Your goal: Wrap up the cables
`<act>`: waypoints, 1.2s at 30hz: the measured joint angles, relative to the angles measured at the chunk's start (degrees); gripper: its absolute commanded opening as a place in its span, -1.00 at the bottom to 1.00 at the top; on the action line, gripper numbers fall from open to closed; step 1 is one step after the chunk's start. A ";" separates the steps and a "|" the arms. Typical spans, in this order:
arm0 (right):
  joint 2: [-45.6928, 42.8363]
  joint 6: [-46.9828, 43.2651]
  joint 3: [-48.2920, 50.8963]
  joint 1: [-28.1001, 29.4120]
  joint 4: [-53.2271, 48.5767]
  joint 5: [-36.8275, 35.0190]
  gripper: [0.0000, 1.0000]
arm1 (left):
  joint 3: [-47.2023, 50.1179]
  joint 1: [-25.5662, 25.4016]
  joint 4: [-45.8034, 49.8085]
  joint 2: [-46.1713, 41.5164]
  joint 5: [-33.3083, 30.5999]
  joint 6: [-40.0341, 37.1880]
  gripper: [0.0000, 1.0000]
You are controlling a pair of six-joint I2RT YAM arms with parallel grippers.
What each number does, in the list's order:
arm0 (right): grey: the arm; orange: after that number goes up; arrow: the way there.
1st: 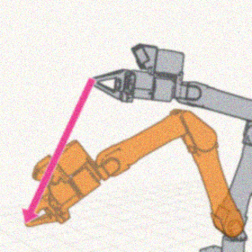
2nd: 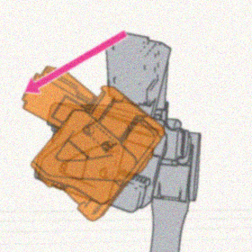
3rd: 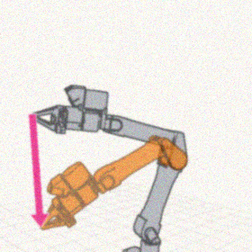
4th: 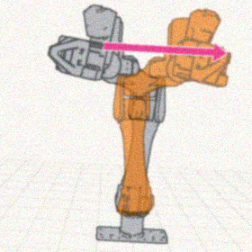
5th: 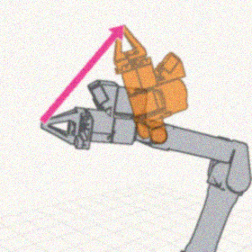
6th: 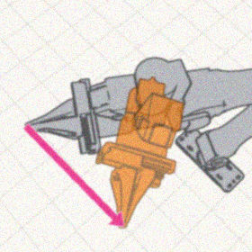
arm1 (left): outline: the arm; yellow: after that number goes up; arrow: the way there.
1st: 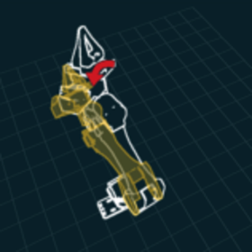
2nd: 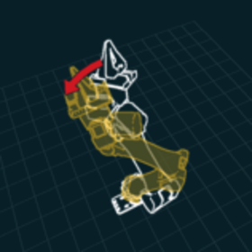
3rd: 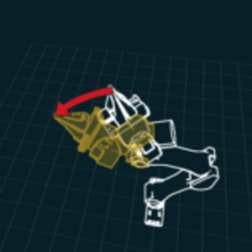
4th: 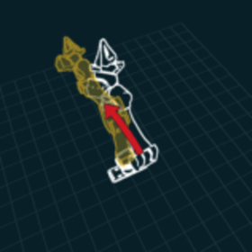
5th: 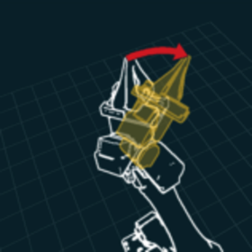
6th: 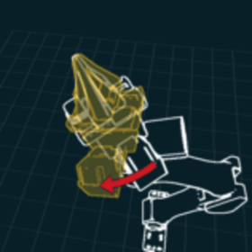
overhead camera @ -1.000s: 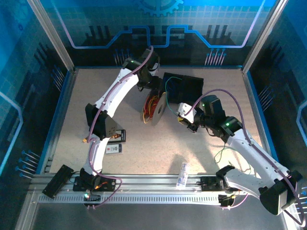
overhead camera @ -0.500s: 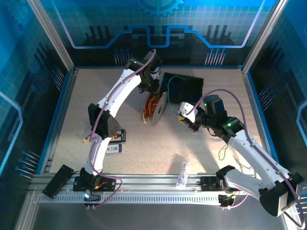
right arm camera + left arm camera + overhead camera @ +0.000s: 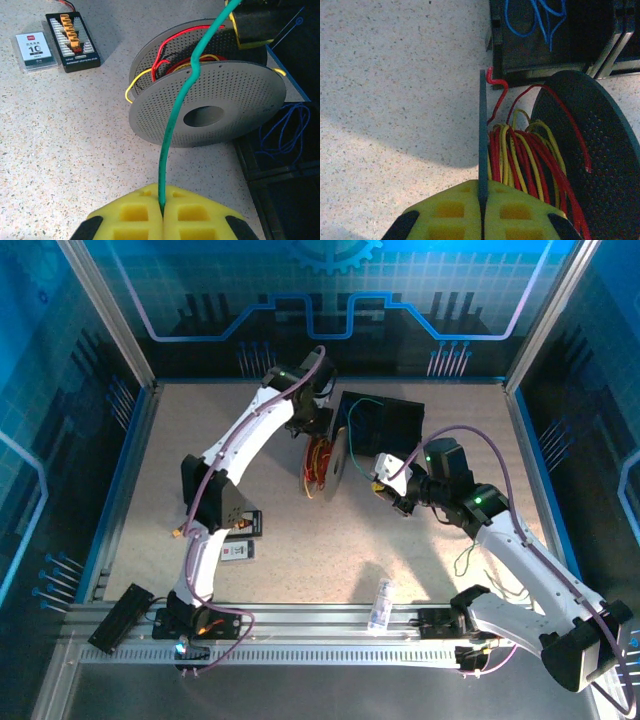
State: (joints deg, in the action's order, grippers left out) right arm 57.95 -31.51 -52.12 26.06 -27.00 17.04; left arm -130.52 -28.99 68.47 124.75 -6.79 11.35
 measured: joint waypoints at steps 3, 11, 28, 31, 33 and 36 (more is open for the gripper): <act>0.02 0.00 0.00 0.00 0.00 0.00 -1.00 | 12.11 -0.70 -7.56 -7.26 -2.25 2.16 -1.00; 0.17 0.02 0.00 -0.24 0.04 0.13 -1.00 | 39.10 -4.92 -31.01 -22.73 -12.57 4.92 -1.00; 1.46 0.02 0.02 -0.26 0.20 0.57 -1.00 | 56.65 -8.00 -57.66 -28.81 -19.56 8.20 -0.01; 1.99 0.02 0.02 -0.26 0.15 0.55 -1.00 | 56.78 -8.02 -57.64 -29.49 -18.99 9.14 0.08; 2.16 0.02 0.02 -0.26 0.00 0.48 -1.00 | 56.78 -7.93 -57.22 -30.32 -18.84 9.57 0.11; 2.23 0.02 0.02 -0.26 -0.02 0.37 -1.00 | 56.76 -7.28 -56.19 -31.65 -17.57 10.08 0.17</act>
State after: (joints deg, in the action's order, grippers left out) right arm 60.18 -31.48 -52.10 25.80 -27.03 17.41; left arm -73.76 -36.27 12.27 93.10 -24.36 21.43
